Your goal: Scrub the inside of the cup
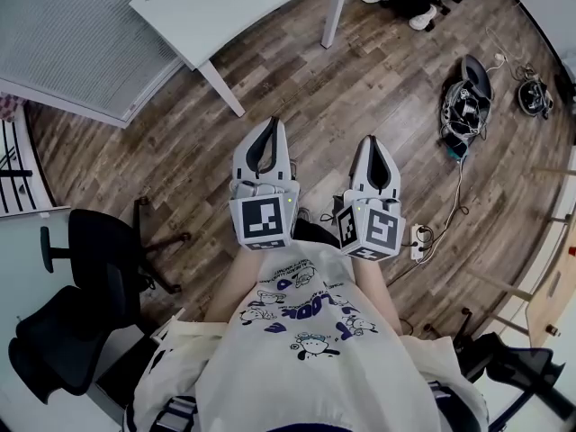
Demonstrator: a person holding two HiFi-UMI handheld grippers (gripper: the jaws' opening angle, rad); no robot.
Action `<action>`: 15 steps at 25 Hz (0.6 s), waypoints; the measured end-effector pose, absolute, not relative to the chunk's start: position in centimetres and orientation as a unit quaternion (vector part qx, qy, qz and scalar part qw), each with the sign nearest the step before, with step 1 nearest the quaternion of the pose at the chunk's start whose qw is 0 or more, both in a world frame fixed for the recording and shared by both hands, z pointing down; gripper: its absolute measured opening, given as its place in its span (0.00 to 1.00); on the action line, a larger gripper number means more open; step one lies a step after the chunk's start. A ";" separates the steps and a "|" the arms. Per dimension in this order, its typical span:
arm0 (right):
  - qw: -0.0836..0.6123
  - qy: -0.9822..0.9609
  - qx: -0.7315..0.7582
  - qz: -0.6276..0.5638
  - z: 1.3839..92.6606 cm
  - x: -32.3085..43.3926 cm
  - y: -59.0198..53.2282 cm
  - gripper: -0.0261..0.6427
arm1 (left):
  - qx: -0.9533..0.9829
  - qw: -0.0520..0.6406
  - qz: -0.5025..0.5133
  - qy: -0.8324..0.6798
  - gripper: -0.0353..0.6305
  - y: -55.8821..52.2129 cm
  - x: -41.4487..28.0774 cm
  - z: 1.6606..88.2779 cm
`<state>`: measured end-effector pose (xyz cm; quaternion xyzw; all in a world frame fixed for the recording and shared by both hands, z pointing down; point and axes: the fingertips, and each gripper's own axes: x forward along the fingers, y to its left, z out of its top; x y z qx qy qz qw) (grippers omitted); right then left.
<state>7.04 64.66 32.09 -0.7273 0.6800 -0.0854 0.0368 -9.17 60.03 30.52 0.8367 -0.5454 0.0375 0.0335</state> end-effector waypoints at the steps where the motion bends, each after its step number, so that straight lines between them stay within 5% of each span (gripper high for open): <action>1: 0.035 0.679 -0.729 -0.085 32.2 7.1 64.3 0.04 | 0.837 0.034 0.037 -0.545 0.10 59.6 -9.1 30.6; 15: 0.032 0.669 -0.739 -0.071 31.8 7.5 54.8 0.04 | 0.849 0.036 0.024 -0.526 0.10 49.4 -7.9 30.4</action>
